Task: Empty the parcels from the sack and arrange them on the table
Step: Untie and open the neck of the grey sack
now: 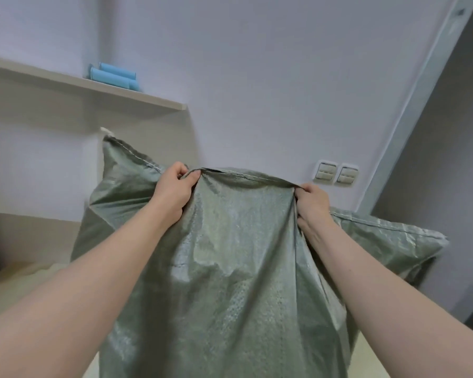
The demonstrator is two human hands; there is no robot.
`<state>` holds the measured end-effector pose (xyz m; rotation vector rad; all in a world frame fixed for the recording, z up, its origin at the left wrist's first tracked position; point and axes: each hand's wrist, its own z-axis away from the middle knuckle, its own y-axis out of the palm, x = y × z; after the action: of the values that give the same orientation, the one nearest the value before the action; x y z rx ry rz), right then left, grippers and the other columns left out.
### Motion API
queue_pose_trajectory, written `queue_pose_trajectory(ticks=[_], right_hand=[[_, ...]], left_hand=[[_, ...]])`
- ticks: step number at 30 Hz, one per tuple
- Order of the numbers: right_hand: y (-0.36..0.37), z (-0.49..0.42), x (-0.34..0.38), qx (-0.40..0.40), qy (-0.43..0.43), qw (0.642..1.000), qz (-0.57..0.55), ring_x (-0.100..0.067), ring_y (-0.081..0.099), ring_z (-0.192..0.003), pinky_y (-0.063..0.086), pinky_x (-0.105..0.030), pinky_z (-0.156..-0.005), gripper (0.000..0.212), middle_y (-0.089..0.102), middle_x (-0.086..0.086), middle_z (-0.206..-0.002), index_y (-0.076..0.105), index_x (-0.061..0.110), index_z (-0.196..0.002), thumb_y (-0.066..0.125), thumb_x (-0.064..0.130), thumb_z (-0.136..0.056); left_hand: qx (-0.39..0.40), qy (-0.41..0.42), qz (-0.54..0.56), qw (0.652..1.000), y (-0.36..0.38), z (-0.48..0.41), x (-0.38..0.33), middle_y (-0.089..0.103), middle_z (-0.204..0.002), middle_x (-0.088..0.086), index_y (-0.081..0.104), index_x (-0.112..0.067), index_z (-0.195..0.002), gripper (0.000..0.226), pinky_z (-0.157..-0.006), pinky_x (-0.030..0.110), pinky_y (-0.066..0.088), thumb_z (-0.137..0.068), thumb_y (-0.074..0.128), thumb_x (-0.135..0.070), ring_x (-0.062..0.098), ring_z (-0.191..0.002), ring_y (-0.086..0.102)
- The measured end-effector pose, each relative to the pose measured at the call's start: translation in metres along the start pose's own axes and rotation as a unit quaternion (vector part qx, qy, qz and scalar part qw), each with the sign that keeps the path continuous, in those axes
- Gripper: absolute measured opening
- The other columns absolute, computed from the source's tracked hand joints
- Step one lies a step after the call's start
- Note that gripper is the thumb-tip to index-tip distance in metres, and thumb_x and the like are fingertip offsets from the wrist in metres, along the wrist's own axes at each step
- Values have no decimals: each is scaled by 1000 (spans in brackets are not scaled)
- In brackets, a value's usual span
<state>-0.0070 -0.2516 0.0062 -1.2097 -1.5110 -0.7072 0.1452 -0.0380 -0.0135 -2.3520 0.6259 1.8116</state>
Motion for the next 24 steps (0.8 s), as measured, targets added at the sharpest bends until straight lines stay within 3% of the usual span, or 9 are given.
queue_pose_trajectory(ticks=[5,8,10,11,13,15,17,20,24], right_hand=[[40,-10,83,42,-76,988,-126,-27,63,-81,51,-40,-71,16,65,-9,-78,59,20,-70,57,7,-78],[71,-6,93,94,-114,967,-207,-33,67,-92,52,-41,-78,17,71,-24,-96,58,19,-69,55,5,-77],[92,0,72,134,-138,975,-107,-28,66,-92,52,-45,-86,5,71,-22,-101,62,18,-74,57,15,-75],[99,5,59,151,-155,976,19,-27,65,-95,50,-41,-89,7,71,-18,-103,64,16,-81,59,19,-78],[103,17,32,182,-187,930,260,-29,60,-105,44,-34,-88,11,68,-14,-108,65,13,-93,56,19,-89],[94,25,19,195,-185,900,344,-31,59,-108,44,-34,-87,11,67,-13,-111,64,16,-93,53,20,-93],[77,25,15,180,-159,905,351,-31,59,-109,43,-32,-85,14,67,-13,-111,66,13,-96,54,19,-93],[47,23,22,146,-146,922,327,-29,59,-108,40,-28,-80,18,69,-11,-110,69,10,-101,55,18,-92],[16,27,28,135,-148,939,280,-24,62,-101,38,-25,-75,16,71,-7,-103,71,14,-98,59,18,-89]], left_hand=[[-33,59,53,996,-29,-16,-47,46,-64,3,41,-21,-67,34,-55,31,31,-95,61,-23,16,-59,42],[-76,78,10,994,-53,-20,-49,44,-56,-5,41,-21,-68,35,-48,27,29,-96,60,-25,10,-52,40],[-95,69,-95,988,-66,-19,-27,47,-60,-2,46,-17,-72,30,-51,30,28,-96,59,-29,15,-58,41],[-98,55,-172,979,-69,-16,-11,49,-67,3,47,-14,-75,28,-55,33,28,-96,59,-29,18,-65,43],[-98,27,-276,956,-73,-10,15,51,-75,9,45,-13,-73,30,-60,35,26,-95,59,-28,23,-75,48],[-118,16,-299,947,-72,-6,23,55,-81,10,49,-12,-76,26,-66,33,31,-93,61,-28,29,-84,54],[-150,0,-319,936,-63,-5,15,63,-96,8,56,-14,-88,20,-77,34,40,-89,63,-33,31,-100,57],[-153,-33,-399,903,-33,6,-12,46,-139,9,51,-27,-119,37,-108,56,28,-85,61,-37,33,-135,32],[-13,75,-506,859,33,42,-42,11,-162,1,26,-35,-147,76,-102,78,-5,-83,47,-70,31,-149,-9]])
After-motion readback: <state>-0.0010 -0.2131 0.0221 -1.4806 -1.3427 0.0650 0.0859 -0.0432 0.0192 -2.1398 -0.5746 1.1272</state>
